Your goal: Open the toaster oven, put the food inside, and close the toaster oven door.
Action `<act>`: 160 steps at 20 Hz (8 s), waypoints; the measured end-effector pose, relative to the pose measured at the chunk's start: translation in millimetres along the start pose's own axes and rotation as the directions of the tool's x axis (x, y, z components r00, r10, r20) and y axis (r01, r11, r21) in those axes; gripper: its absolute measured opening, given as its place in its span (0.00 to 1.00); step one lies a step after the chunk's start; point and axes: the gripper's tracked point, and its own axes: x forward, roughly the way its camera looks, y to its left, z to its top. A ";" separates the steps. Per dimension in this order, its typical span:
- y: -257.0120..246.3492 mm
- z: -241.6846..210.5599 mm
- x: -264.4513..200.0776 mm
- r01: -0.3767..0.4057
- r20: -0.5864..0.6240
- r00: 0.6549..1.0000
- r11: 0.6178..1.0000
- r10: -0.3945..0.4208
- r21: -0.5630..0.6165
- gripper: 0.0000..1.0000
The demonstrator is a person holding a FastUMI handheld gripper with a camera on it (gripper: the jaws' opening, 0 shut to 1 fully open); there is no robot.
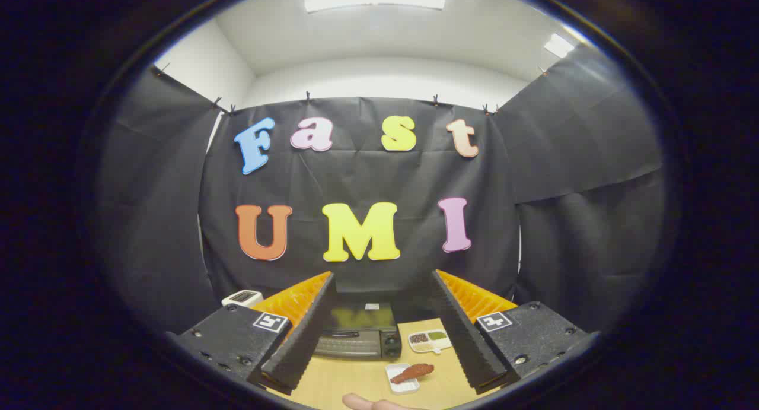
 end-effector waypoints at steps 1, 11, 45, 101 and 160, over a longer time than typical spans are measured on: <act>-0.1 -0.1 -1.3 0.000 0.001 1.000 1.000 0.000 0.001 1.00; 7.7 -16.7 5.8 -0.035 -0.034 0.999 0.999 0.035 0.016 1.00; 124.2 -322.9 264.1 -0.031 -0.501 0.865 0.999 0.016 -0.021 1.00; 119.7 -432.5 54.4 -0.172 -0.831 0.536 0.983 0.147 0.063 1.00; -39.4 -291.1 94.9 -0.298 -0.739 0.561 0.924 0.374 0.241 0.06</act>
